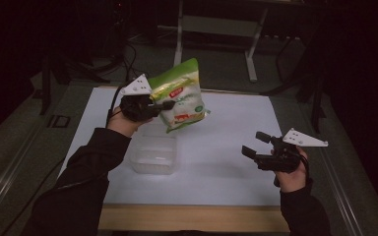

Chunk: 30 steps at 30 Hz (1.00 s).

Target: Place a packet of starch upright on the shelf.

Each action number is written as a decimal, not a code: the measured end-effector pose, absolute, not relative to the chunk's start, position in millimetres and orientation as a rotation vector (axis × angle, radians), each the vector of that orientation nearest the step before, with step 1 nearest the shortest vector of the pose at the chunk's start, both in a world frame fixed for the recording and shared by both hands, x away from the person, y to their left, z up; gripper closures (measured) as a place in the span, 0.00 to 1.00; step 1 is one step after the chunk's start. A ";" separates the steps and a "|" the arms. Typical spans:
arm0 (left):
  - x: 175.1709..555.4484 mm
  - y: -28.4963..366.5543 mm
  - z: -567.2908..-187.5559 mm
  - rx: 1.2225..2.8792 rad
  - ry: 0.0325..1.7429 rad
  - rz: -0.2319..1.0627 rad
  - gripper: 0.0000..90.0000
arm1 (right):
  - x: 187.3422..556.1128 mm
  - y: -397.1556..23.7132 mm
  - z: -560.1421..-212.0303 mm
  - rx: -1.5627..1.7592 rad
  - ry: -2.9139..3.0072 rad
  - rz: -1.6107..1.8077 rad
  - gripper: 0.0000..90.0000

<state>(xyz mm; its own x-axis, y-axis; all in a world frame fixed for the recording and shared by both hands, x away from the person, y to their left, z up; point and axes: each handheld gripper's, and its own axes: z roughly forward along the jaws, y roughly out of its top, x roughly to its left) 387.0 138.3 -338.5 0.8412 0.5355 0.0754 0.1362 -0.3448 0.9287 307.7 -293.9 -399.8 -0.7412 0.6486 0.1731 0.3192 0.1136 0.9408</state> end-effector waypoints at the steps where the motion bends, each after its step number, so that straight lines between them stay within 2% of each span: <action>1: 389.8 143.1 -338.6 1.907 0.493 0.461 0.90 | 307.5 -294.1 -401.9 0.958 2.120 1.671 0.16; 10: 423.2 176.2 -347.3 1.940 0.474 0.459 0.90 | 307.8 -296.2 -411.9 1.002 2.146 1.694 0.16; 22: 461.3 194.2 -376.2 2.022 0.440 0.492 0.90 | 310.8 -300.8 -419.6 1.051 2.161 1.706 0.16; 30: 476.4 197.8 -394.1 2.079 0.446 0.446 0.90 | 312.5 -304.1 -420.4 1.073 2.164 1.713 0.17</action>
